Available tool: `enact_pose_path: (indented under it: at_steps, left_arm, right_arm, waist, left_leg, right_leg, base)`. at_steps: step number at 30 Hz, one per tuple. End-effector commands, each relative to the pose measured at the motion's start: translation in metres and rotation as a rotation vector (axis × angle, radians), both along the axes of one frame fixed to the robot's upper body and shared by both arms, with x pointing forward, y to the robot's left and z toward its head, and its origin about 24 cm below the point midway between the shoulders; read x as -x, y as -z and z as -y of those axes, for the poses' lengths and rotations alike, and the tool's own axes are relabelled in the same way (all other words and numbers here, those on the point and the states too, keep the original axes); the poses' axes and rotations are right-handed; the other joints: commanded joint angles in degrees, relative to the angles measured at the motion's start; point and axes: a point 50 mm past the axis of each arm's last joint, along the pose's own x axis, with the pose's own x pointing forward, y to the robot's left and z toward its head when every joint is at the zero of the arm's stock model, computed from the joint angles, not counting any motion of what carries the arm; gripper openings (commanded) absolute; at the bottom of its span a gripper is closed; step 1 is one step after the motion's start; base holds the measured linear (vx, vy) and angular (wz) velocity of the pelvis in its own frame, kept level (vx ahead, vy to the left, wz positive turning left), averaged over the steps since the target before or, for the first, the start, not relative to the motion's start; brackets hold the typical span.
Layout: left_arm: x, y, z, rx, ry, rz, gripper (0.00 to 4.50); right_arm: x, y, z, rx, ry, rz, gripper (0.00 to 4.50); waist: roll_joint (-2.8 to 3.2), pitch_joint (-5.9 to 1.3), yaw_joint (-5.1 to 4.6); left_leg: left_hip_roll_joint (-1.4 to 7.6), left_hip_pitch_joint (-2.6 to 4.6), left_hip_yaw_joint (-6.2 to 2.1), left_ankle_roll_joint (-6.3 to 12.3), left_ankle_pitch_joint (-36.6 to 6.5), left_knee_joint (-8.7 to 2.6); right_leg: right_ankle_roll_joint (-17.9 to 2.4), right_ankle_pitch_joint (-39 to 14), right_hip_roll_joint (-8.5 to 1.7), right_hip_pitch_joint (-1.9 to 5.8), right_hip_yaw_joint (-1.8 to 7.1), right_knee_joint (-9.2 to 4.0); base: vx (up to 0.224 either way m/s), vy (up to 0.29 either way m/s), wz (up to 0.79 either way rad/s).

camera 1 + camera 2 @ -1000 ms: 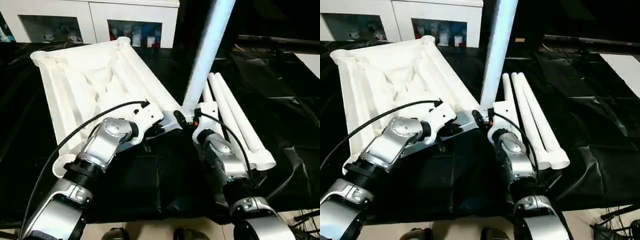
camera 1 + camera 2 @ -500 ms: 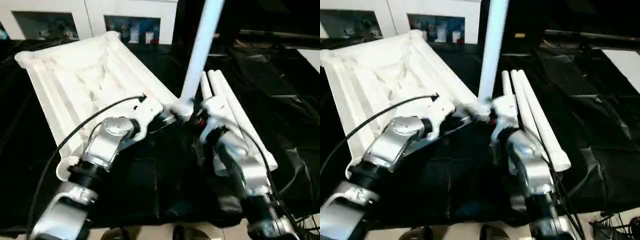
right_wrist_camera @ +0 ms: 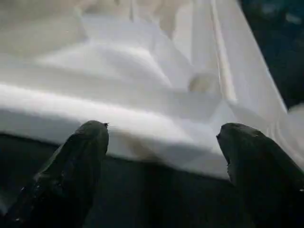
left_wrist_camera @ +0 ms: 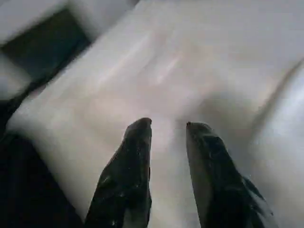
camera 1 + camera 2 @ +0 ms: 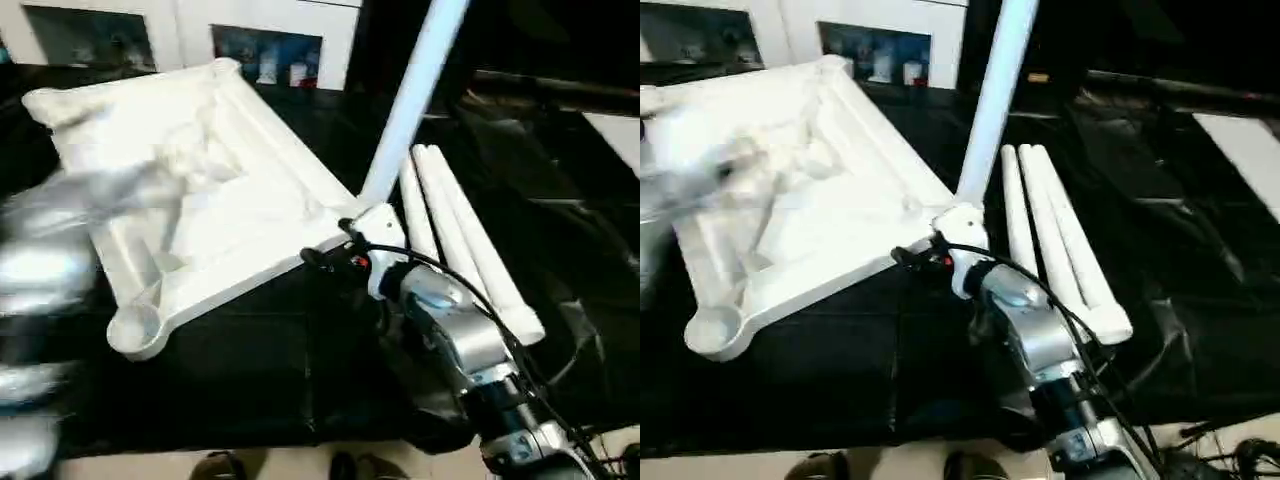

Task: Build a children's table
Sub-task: Rotate table base

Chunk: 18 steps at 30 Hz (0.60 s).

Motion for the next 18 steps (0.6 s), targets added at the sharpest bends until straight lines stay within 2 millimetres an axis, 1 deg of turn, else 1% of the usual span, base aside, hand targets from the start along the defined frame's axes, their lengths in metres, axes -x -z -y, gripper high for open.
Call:
enact_pose_path:
  at_steps: [1,2,3,4,5,6,7,8,9,10,11,12,13,14,15,16,18]
  left_arm:
    - [0.005,0.004,-0.013,-0.044,-0.062,-0.026,1.34]
    - [0.009,0.006,-0.021,-0.064,-0.091,-0.039,1.34]
    - [0.014,0.01,-0.03,-0.078,-0.117,-0.062,1.34]
    - [0.014,0.01,-0.03,-0.078,-0.117,-0.062,1.34]
    - [0.018,0.013,-0.036,-0.088,-0.132,-0.081,1.34]
    - [0.021,0.016,-0.04,-0.104,-0.145,-0.101,1.34]
    - [0.024,0.022,-0.044,-0.119,-0.147,-0.13,1.34]
    - [0.025,0.023,-0.044,-0.121,-0.146,-0.138,1.34]
    - [0.028,0.029,-0.045,-0.118,-0.135,-0.17,1.34]
    - [0.028,0.031,-0.045,-0.115,-0.131,-0.177,1.34]
    - [0.03,0.036,-0.04,-0.1,-0.095,-0.213,1.34]
    - [0.03,0.038,-0.038,-0.092,-0.08,-0.222,1.34]
    - [0.031,0.042,-0.028,-0.06,-0.006,-0.254,1.34]
    - [0.031,0.043,-0.023,-0.05,0.024,-0.265,1.34]
    - [0.032,0.044,-0.016,-0.034,0.074,-0.28,1.34]
    - [0.032,0.044,-0.01,-0.002,0.106,-0.287,1.34]
    - [0.032,0.043,-0.004,0.026,0.146,-0.288,1.34]
  right_arm:
    - [-0.001,0.004,0.002,0.044,0.015,-0.017,4.05]
    - [-0.002,0.005,0.003,0.059,0.025,-0.016,4.05]
    - [-0.004,0.006,0.004,0.077,0.043,-0.012,4.05]
    - [-0.004,0.006,0.004,0.077,0.043,-0.012,4.05]
    - [-0.005,0.007,0.005,0.081,0.054,-0.018,4.05]
    - [-0.006,0.007,0.005,0.084,0.061,-0.022,4.05]
    - [-0.007,0.009,0.004,0.085,0.063,-0.027,4.05]
    - [-0.007,0.009,0.003,0.085,0.063,-0.029,4.05]
    - [-0.009,0.012,0.0,0.084,0.061,-0.037,4.05]
    - [-0.009,0.012,0.0,0.085,0.061,-0.039,4.05]
    - [-0.011,0.015,-0.004,0.076,0.056,-0.051,4.05]
    - [-0.012,0.016,-0.005,0.071,0.054,-0.055,4.05]
    - [-0.015,0.02,-0.009,0.056,0.048,-0.068,4.05]
    - [-0.016,0.021,-0.011,0.052,0.046,-0.072,4.05]
    - [-0.017,0.023,-0.013,0.046,0.043,-0.079,4.05]
    - [-0.019,0.024,-0.016,0.037,0.035,-0.083,4.05]
    - [-0.02,0.024,-0.019,0.025,0.026,-0.089,4.05]
  waist:
    - [1.74,-4.94,0.34]
    - [1.79,-4.91,0.49]
    - [1.59,-4.82,0.45]
    - [1.62,-4.73,0.6]
    - [1.63,-4.71,0.74]
    - [1.52,-4.65,0.81]
    - [1.47,-4.61,0.8]
    - [1.31,-4.65,0.83]
    - [1.49,-4.75,0.88]
    - [1.45,-4.79,0.88]
    - [1.4,-4.88,0.93]
    - [1.43,-4.88,1.0]
    - [1.61,-4.86,0.93]
    - [1.76,-4.92,1.04]
    - [1.66,-4.91,1.01]
    - [1.66,-4.78,1.05]
    - [1.52,-4.83,0.93]
  left_leg:
    - [2.72,2.51,-1.0,0.35,-6.5,-3.78]
    - [2.78,2.71,-0.95,0.22,-6.9,-3.73]
    - [2.66,2.35,-1.0,-0.23,-8.1,-3.9]
    - [2.75,2.41,-1.15,-1.17,-10.2,-4.08]
    - [2.83,2.6,-1.17,-1.68,-11.4,-4.11]
    - [2.8,2.58,-1.23,-2.38,-13.6,-4.18]
    - [2.79,2.44,-1.34,-2.7,-14.5,-4.27]
    - [2.76,2.39,-1.5,-3.2,-16.2,-4.39]
    - [2.86,2.56,-1.66,-3.73,-17.4,-4.41]
    - [2.91,2.58,-1.73,-3.86,-18.0,-4.44]
    - [2.87,2.6,-1.8,-4.06,-18.9,-4.39]
    - [2.85,2.54,-1.83,-4.17,-19.1,-4.41]
    - [2.92,2.49,-1.89,-4.38,-19.2,-4.45]
    - [2.94,2.49,-1.98,-4.55,-19.4,-4.46]
    - [2.98,2.48,-1.97,-4.85,-19.9,-4.45]
    - [2.93,2.56,-1.87,-4.9,-20.3,-4.48]
    - [2.87,2.28,-1.97,-4.93,-20.4,-4.49]
  right_leg:
    - [-11.4,-4.7,-2.57,2.71,2.33,-2.23]
    - [-11.4,-4.6,-2.58,2.45,2.35,-2.28]
    - [-11.3,-5.7,-2.5,2.58,2.35,-2.32]
    - [-10.7,-8.0,-2.65,2.52,2.37,-2.49]
    - [-10.5,-9.2,-2.73,2.35,2.4,-2.64]
    - [-10.0,-11.1,-2.75,2.19,2.48,-2.85]
    - [-9.7,-12.2,-2.81,2.24,2.52,-2.92]
    - [-9.0,-14.5,-2.9,2.18,2.52,-3.09]
    - [-8.7,-15.8,-3.06,2.03,2.55,-3.22]
    - [-8.7,-16.2,-3.12,2.0,2.53,-3.28]
    - [-8.7,-17.0,-3.25,1.91,2.55,-3.39]
    - [-8.8,-16.9,-3.18,1.92,2.57,-3.42]
    - [-9.1,-16.0,-3.21,1.83,2.6,-3.3]
    - [-9.4,-16.0,-3.37,1.91,2.56,-3.25]
    - [-9.7,-16.0,-3.39,1.9,2.52,-3.22]
    - [-9.8,-15.9,-3.15,1.8,2.51,-3.32]
    - [-9.8,-16.0,-3.27,2.07,2.51,-3.17]
  base:
    - [0.0,0.0,0.0]
    - [0.0,0.0,0.0]
    - [0.0,0.0,0.0]
    - [0.0,0.0,0.0]
    - [0.0,0.0,0.0]
    - [0.0,0.0,0.0]
    - [0.0,0.0,0.0]
    - [0.0,0.0,0.0]
    - [0.0,0.0,0.0]
    - [0.0,0.0,0.0]
    - [0.0,0.0,0.0]
    - [0.0,0.0,0.0]
    - [0.0,0.0,0.0]
    - [0.0,0.0,0.0]
    - [0.0,0.0,0.0]
    - [0.0,0.0,0.0]
    - [0.0,0.0,0.0]
